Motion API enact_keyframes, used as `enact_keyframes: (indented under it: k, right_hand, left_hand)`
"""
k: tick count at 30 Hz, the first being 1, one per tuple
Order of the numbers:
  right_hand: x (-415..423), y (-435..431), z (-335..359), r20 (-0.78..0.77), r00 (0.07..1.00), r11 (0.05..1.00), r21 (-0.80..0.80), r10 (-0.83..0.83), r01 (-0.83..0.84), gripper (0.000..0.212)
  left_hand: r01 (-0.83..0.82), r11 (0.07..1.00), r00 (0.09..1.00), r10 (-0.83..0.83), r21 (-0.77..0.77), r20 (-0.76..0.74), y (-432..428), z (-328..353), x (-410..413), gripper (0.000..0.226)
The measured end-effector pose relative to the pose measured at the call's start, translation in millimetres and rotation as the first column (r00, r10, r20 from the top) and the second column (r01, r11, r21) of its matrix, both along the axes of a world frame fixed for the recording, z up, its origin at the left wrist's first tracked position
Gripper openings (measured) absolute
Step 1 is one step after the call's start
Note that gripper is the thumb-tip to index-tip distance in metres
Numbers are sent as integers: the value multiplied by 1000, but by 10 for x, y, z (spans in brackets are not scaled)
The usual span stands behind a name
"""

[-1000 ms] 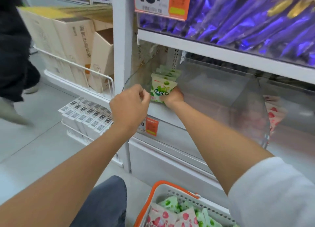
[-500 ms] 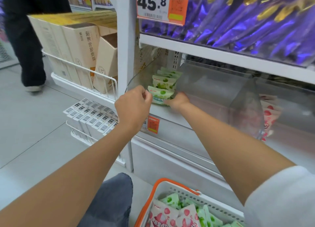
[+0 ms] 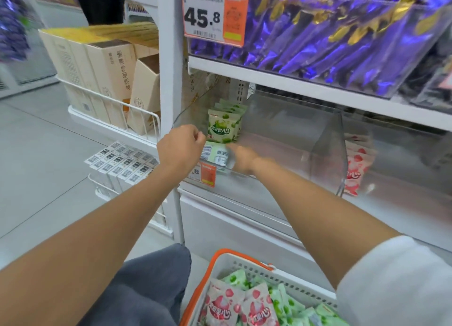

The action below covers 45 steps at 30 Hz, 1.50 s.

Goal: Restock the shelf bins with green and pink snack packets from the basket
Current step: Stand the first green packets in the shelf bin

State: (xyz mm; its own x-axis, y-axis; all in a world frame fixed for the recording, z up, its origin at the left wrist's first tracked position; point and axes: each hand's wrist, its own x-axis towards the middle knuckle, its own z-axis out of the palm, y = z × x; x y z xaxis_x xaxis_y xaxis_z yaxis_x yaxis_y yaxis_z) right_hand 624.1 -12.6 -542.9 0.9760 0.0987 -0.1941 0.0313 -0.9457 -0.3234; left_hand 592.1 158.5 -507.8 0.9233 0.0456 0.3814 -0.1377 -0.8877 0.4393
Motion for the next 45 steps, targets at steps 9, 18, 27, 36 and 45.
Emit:
enact_keyframes:
  k: [9,18,27,36,45]
  right_hand:
    - [421,-22,-222,133,987,990,96,89,-102,40]
    - [508,1,-143,17,943,874,382,-333,302,49]
    - [629,113,-153,68,926,888,317,-372,334,51]
    - [708,126,-168,113,899,843,414,-423,345,44]
    - [673,110,-141,130,857,777,505,-499,376,43]
  left_hand:
    - [14,971,985,27,-239,168,74,-111,46,31]
    - [13,965,985,33,-261,171,55,-96,8,26]
    - [-2,972,986,41,-233,162,28,-77,-14,24]
    - [-37,976,987,69,-215,145,1,-70,-28,25]
    - [-46,979,989,73,-197,130,-12,-75,-18,26]
